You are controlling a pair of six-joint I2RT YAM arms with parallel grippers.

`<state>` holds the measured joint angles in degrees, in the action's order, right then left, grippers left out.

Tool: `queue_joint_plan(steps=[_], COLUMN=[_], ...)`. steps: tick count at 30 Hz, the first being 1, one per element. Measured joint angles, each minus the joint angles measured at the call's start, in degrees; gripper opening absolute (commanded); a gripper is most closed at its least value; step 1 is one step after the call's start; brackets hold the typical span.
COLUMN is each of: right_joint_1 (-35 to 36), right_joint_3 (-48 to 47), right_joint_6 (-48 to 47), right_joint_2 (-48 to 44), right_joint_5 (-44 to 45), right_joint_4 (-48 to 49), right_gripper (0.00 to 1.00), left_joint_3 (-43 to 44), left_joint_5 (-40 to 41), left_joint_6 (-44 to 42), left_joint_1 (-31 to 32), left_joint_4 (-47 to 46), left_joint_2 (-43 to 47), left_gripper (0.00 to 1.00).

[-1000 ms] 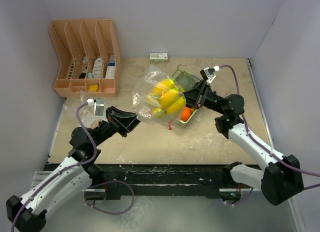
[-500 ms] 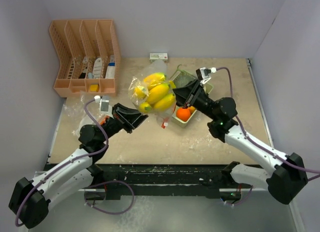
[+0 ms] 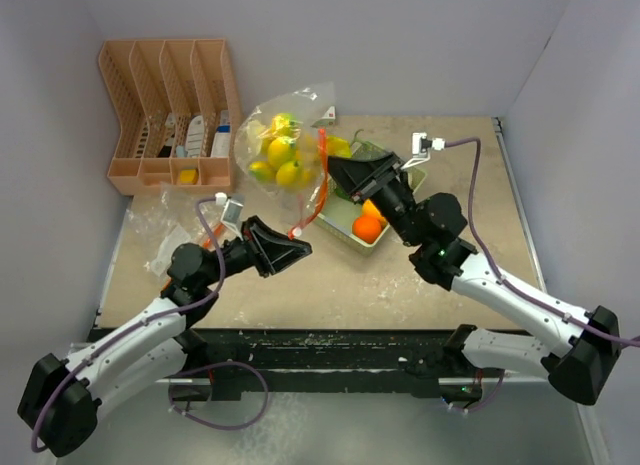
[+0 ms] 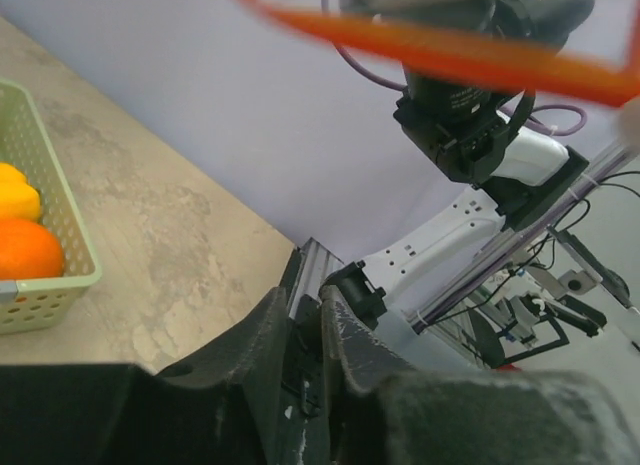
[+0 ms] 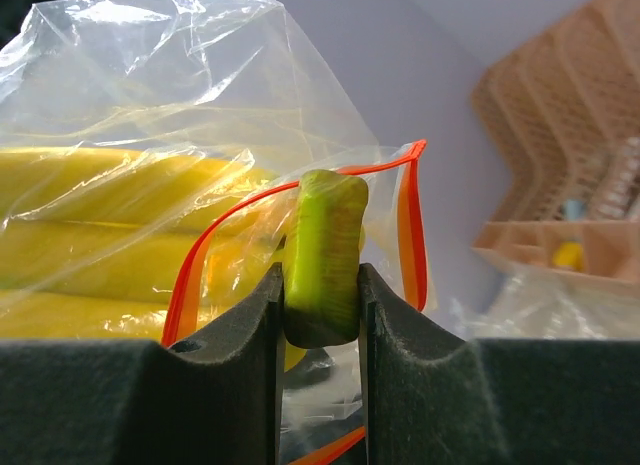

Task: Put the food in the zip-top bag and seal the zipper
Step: Place the fake fruit in the zipper food storage bag.

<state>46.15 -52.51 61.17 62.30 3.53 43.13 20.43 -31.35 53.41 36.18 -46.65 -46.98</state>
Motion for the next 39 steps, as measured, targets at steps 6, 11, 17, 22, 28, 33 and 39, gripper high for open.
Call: queue_joint_plan(steps=[6, 11, 17, 22, 28, 33, 39], right_joint_1=[2.16, 2.21, 3.21, 7.72, 15.78, 19.80, 23.85], right_joint_3=[0.02, 0.02, 0.02, 0.02, -0.28, -5.22, -9.77], right_joint_6=[-9.73, -17.42, -25.00, -28.39, -29.29, -30.34, -31.39], right_joint_2=[-1.01, -4.39, -4.87, -1.40, 5.20, 13.18, 19.39], right_joint_5=[10.43, 17.46, 19.93, 19.63, 21.31, 26.36, 34.75], right_joint_4=[-10.67, -17.70, -24.50, -29.03, -31.12, -33.57, -35.74], right_gripper=[0.00, 0.00, 0.00, 0.00, 0.00, 0.00, 0.00], left_joint_3=[7.50, 18.99, 29.22, 33.53, 34.18, 33.99, 33.97], left_joint_5=[1.79, 5.14, 9.73, 13.77, 14.23, 14.23, 14.67], left_joint_6=[-5.77, -13.62, -20.68, -25.00, -26.01, -25.90, -25.51], left_joint_1=[0.00, 0.00, 0.00, 0.00, 0.00, 0.00, 0.00], left_joint_4=[20.72, 39.21, 55.89, 63.43, 66.42, 68.74, 72.63], left_joint_2=[11.50, 20.39, 23.21, 23.41, 20.96, 17.84, 13.03], left_gripper=[0.46, 0.56, 0.72, 0.73, 0.73, 0.67, 0.62])
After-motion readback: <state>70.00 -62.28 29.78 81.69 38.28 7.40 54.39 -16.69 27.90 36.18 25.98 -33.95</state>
